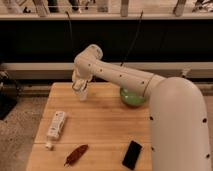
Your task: Place the white sponge in the ceramic cup
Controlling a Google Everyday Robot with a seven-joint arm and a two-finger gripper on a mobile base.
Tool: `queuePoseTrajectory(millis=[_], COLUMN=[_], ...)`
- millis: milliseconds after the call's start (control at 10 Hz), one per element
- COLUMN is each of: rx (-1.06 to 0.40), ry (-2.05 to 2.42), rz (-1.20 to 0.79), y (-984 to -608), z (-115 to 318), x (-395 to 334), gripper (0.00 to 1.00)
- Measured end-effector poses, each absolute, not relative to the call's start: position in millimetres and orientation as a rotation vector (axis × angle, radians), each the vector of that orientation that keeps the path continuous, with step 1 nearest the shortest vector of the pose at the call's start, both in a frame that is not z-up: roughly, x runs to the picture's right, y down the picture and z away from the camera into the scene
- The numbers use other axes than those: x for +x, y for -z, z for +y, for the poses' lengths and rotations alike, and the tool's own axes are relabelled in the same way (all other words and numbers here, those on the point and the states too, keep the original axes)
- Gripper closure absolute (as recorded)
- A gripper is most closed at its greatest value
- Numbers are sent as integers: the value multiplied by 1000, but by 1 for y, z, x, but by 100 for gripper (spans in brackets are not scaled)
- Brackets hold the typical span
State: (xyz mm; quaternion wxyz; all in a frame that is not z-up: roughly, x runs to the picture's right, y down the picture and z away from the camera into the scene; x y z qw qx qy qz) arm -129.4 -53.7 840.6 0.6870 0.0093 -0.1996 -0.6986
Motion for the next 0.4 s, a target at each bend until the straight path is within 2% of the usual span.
queuePoseTrajectory(millis=[400], rx=[33], ry=[1542], rz=[-449], y=[-830], z=[-61], x=[-109], gripper=[20])
